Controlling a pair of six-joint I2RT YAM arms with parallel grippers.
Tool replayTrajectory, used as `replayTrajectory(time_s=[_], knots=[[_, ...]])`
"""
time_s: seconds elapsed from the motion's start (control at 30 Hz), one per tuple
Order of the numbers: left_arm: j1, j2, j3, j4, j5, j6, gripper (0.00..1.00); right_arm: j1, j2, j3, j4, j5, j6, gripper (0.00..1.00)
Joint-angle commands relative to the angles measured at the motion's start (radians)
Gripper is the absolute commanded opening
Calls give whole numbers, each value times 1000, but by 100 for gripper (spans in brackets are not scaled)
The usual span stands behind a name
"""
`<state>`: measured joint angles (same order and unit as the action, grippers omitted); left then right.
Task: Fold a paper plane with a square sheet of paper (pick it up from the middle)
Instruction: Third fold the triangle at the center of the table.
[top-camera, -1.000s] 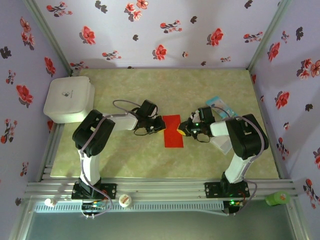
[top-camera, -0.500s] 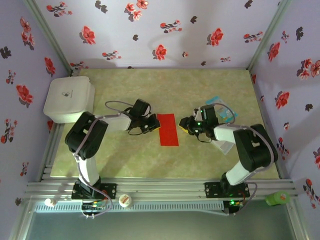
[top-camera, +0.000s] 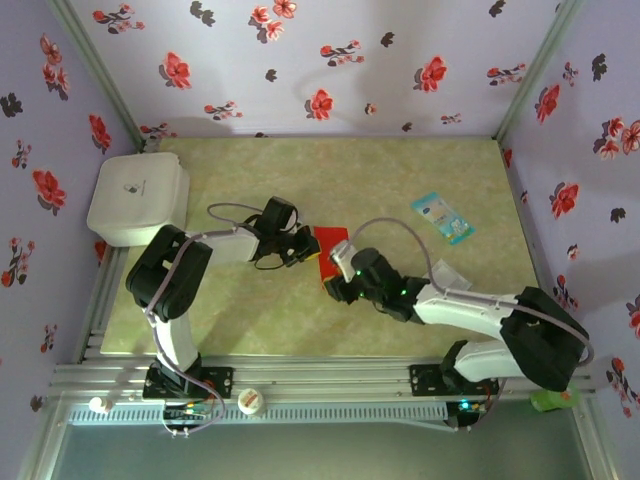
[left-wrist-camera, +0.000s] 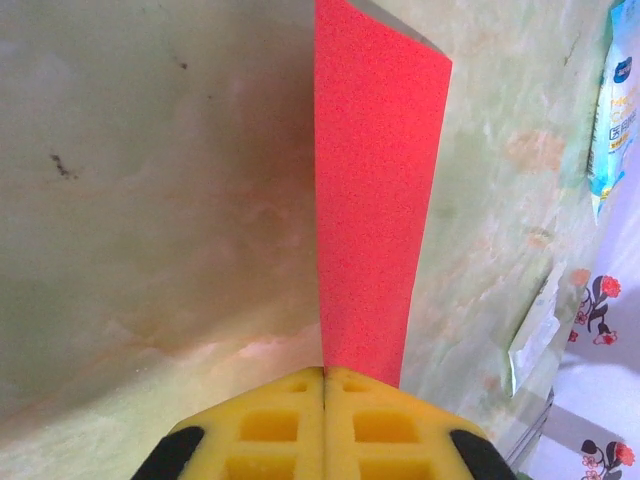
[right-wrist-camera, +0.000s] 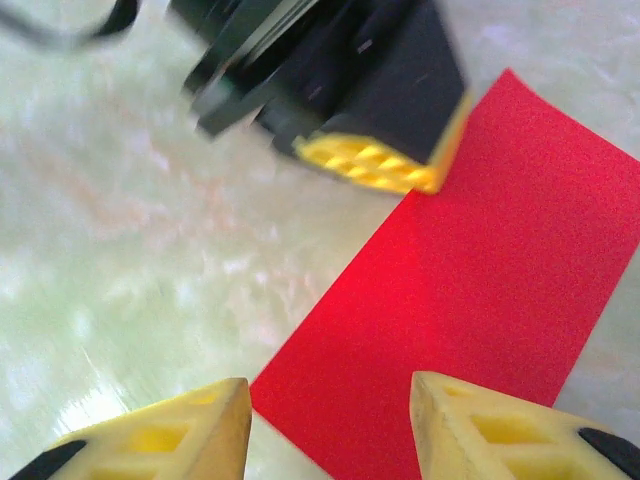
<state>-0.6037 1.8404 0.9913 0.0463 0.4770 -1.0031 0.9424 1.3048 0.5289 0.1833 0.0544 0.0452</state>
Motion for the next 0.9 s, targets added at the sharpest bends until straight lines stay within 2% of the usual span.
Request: replayTrajectory(time_s=[0.0,0.17,0.4,0.87], knots=[[7,-22,0,18,27,-19,5,75,34,-9,50,181,-227,46],[8,-25,3,21,28,-23,5,165,94,-24,140,312,-297,49],[9,-27,-2,35,30,-27,5,221,175,-44,212,477,-389,49],[9,-22,-3,56,38,-40,5,229,229,-47,268,524,-364,50]])
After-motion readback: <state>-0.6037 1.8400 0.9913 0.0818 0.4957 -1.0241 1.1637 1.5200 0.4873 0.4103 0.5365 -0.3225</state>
